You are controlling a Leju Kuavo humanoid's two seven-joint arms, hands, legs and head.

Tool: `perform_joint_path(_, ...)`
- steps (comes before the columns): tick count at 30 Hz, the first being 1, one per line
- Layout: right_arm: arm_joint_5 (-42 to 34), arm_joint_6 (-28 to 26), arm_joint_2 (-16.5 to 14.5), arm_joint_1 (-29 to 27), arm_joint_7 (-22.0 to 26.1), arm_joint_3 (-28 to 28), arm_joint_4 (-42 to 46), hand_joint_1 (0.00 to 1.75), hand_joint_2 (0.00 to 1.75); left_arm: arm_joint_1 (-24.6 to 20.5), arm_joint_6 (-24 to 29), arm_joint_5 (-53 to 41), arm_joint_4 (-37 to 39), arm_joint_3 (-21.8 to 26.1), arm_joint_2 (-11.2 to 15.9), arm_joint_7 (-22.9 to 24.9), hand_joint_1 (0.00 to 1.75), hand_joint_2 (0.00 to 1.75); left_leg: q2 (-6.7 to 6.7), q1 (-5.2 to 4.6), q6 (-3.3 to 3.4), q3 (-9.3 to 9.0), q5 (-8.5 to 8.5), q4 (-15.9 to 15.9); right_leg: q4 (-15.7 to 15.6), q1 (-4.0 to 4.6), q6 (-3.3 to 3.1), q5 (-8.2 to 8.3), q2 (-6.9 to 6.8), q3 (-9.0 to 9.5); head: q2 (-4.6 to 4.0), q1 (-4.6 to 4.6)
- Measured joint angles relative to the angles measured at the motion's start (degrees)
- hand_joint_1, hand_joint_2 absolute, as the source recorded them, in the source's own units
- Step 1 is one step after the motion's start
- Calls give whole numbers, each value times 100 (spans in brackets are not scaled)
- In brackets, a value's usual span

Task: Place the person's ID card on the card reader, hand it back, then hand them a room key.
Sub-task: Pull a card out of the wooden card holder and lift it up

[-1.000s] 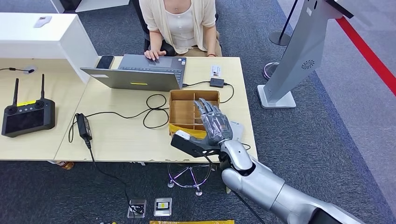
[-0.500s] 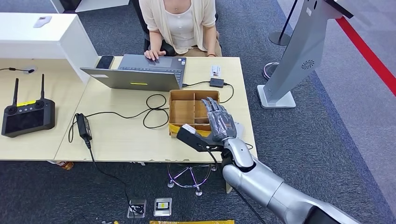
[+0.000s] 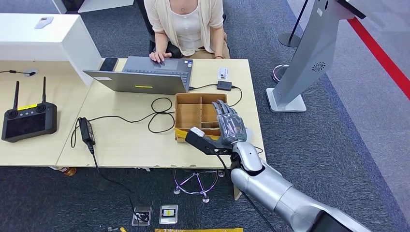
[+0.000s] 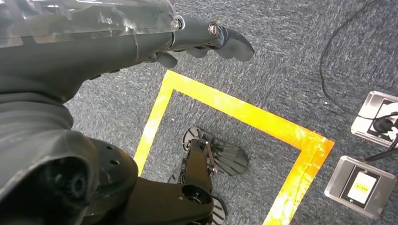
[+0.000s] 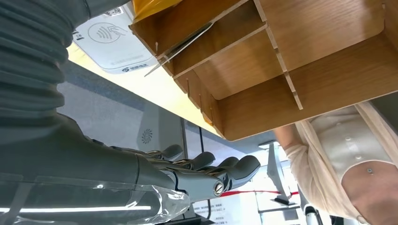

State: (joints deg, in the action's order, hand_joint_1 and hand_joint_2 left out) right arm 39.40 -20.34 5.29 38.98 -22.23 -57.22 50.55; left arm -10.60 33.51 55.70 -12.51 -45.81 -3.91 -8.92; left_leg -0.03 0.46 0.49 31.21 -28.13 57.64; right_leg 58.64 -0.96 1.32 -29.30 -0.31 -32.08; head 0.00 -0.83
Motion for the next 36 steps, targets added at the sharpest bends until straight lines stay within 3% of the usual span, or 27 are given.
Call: perform_joint_path(36,410,231,-191,24,107,262,-590,0,175,-128,-55,-293,1,-3,-28,197,0,0,0,0,0,0,0,1,0,0,0,0,0,-1,0,0)
